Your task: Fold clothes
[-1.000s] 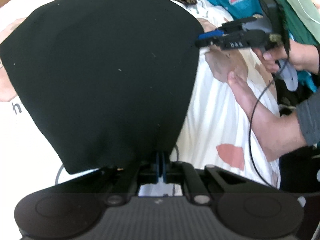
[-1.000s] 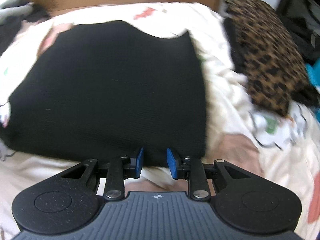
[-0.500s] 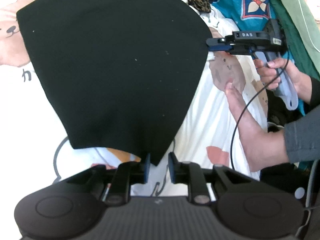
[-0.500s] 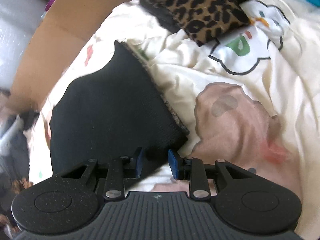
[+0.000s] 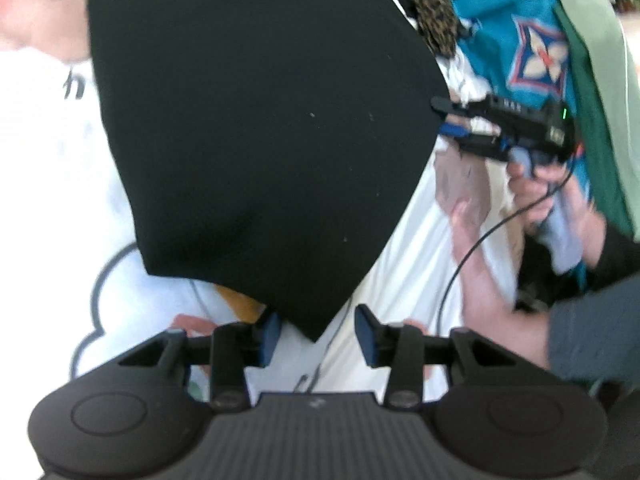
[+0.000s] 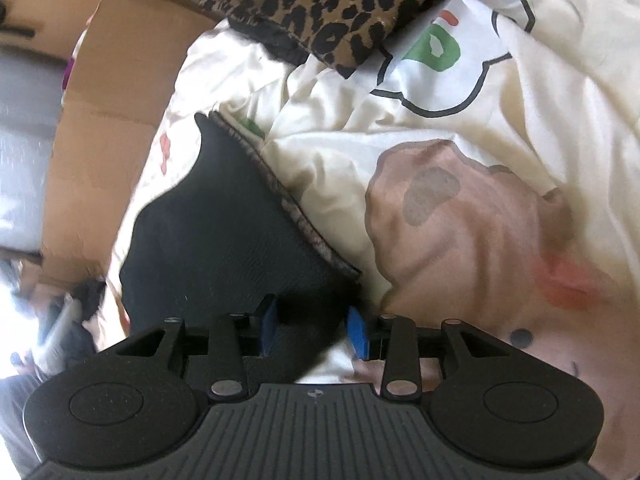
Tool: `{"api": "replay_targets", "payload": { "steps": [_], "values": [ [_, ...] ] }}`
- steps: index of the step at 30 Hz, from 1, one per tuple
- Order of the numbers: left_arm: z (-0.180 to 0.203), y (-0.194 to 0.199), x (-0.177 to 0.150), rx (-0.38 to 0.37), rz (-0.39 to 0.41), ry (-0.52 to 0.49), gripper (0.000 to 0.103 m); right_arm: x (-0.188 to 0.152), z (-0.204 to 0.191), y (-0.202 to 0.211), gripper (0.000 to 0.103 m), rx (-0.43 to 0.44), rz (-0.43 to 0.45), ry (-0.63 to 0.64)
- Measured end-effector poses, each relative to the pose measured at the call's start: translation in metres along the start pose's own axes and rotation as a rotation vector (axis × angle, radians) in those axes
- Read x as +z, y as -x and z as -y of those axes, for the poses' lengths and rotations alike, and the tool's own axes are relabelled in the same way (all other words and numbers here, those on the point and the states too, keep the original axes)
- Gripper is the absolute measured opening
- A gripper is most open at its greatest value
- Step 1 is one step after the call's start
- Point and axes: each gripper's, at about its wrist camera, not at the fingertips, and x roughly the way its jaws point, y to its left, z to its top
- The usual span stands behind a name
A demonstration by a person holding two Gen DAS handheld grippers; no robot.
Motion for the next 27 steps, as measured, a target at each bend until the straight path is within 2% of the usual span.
{"api": "replay_targets", "payload": {
  "steps": [3, 5, 6, 7, 11, 14, 17, 27],
  "values": [
    [-0.01, -0.004, -0.001, -0.042, 0.021, 0.065, 0.036, 0.0, 0.004, 0.0, 0.041, 0.036, 0.025, -0.049],
    [-0.013, -0.007, -0.002, -0.047, 0.026, 0.082, 0.026, -0.001, 0.004, 0.003, 0.032, 0.06, 0.037, -0.047],
    [-0.013, -0.007, -0.003, -0.048, 0.026, 0.083, 0.025, -0.001, 0.002, 0.006, 0.023, 0.073, 0.04, -0.03],
    [-0.013, -0.008, -0.003, -0.05, 0.027, 0.084, 0.024, 0.0, 0.002, 0.009, 0.02, 0.083, 0.041, -0.023],
    [-0.01, -0.012, -0.003, -0.05, 0.029, 0.082, 0.022, 0.001, 0.007, 0.02, 0.02, 0.1, 0.047, -0.028],
    [-0.009, -0.012, -0.002, -0.048, 0.027, 0.078, 0.021, -0.001, 0.01, 0.015, 0.025, 0.073, 0.024, -0.027],
    [-0.008, -0.012, 0.001, -0.043, 0.027, 0.073, 0.022, -0.003, 0.011, 0.006, 0.043, 0.072, -0.016, -0.039],
    [-0.009, -0.013, 0.002, -0.038, 0.031, 0.084, 0.023, 0.005, 0.017, -0.007, 0.046, 0.13, 0.002, -0.138]
  ]
}}
